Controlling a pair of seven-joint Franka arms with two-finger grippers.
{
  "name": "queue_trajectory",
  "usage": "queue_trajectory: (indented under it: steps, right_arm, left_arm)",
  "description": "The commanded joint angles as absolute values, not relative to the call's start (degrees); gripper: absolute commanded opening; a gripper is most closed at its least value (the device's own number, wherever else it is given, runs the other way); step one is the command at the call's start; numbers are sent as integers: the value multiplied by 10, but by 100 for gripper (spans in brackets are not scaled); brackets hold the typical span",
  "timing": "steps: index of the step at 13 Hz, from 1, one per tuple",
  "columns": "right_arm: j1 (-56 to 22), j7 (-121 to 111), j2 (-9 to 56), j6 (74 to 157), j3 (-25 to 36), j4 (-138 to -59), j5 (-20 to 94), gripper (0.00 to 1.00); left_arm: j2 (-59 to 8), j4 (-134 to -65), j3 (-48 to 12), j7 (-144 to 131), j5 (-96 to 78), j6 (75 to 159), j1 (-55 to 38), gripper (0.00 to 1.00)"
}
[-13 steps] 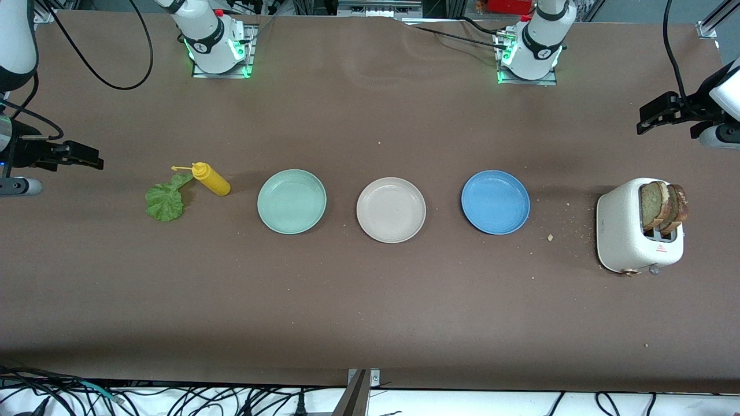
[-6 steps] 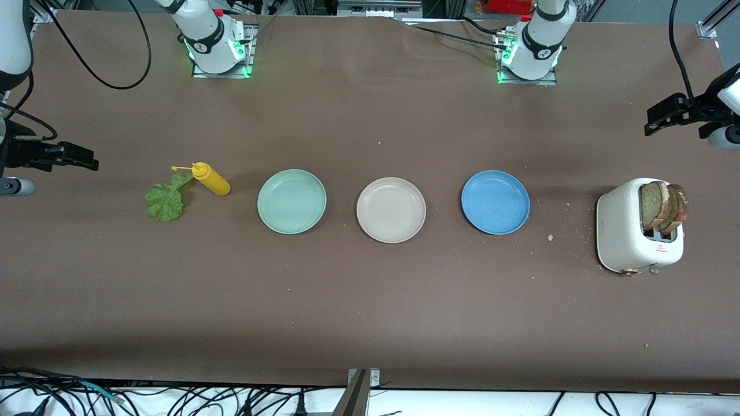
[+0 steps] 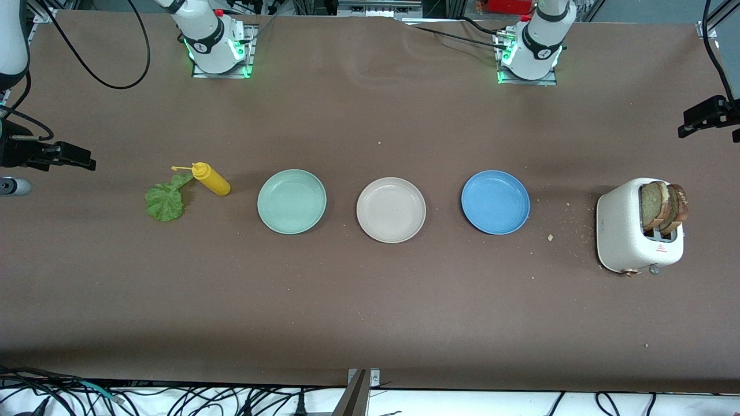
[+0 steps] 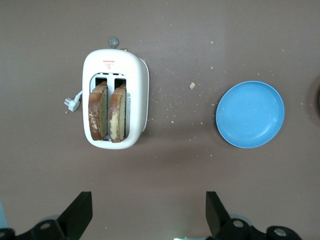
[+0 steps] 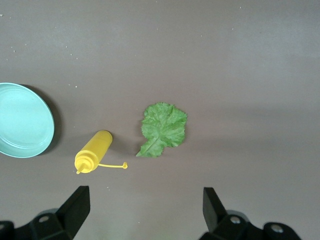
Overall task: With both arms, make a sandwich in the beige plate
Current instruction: 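Move the left gripper down over the toast slices in the toaster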
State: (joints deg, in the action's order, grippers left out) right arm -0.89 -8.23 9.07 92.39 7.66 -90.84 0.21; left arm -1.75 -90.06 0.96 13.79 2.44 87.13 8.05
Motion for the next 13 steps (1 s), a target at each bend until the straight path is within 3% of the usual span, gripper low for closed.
queue_trajectory:
  steps: [1,6,13]
  right_arm:
    - [-8,-85,76,927,76,-921,1,100]
    - [-8,-88,76,926,76,-922,3,100]
    - [-8,-87,76,927,76,-921,4,100]
  left_arm:
    - [-14,-958,4,149,38,943,83,100]
    - [-35,-1030,4,212,35,1060,102,100]
    - [-97,-1031,4,296,33,1089,125,100]
